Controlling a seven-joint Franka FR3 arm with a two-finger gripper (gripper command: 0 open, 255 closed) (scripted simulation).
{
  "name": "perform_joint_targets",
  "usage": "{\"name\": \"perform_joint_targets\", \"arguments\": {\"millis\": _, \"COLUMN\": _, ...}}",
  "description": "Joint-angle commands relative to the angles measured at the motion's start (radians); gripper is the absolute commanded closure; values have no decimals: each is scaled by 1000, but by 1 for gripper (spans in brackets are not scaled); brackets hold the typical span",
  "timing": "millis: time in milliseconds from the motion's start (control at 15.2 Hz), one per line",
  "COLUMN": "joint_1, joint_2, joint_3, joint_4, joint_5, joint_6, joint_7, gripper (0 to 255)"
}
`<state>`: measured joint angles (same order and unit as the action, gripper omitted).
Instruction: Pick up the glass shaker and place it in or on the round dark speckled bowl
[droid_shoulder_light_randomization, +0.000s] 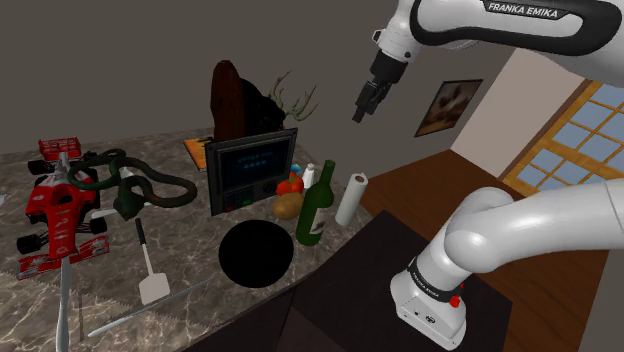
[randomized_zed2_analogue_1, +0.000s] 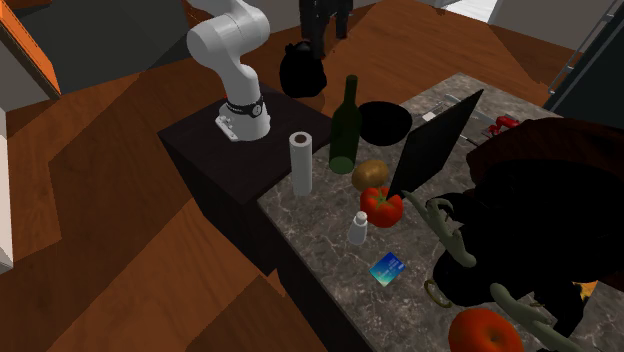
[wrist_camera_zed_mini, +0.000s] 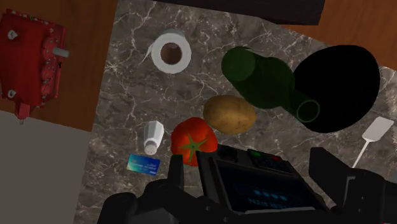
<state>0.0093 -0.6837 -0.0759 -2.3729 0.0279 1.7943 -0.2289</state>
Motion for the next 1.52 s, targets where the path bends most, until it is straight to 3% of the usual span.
{"name": "perform_joint_targets", "arguments": {"millis": 0, "joint_1": 2, "joint_2": 35, "joint_3": -4, "joint_4": -34, "joint_5": -11, "joint_6": 68, "joint_7": -21, "gripper": 0}}
{"name": "perform_joint_targets", "arguments": {"millis": 726, "joint_1": 6, "joint_2": 361, "joint_3": -48, "joint_4": -80, "joint_5": -64, "joint_6": 420, "joint_7": -141, "gripper": 0}}
{"name": "perform_joint_targets", "arguments": {"millis": 1452, "joint_1": 1, "joint_2": 782, "joint_3": -74, "joint_4": 42, "joint_5": -83, "joint_6": 705, "joint_7": -250, "gripper": 0}}
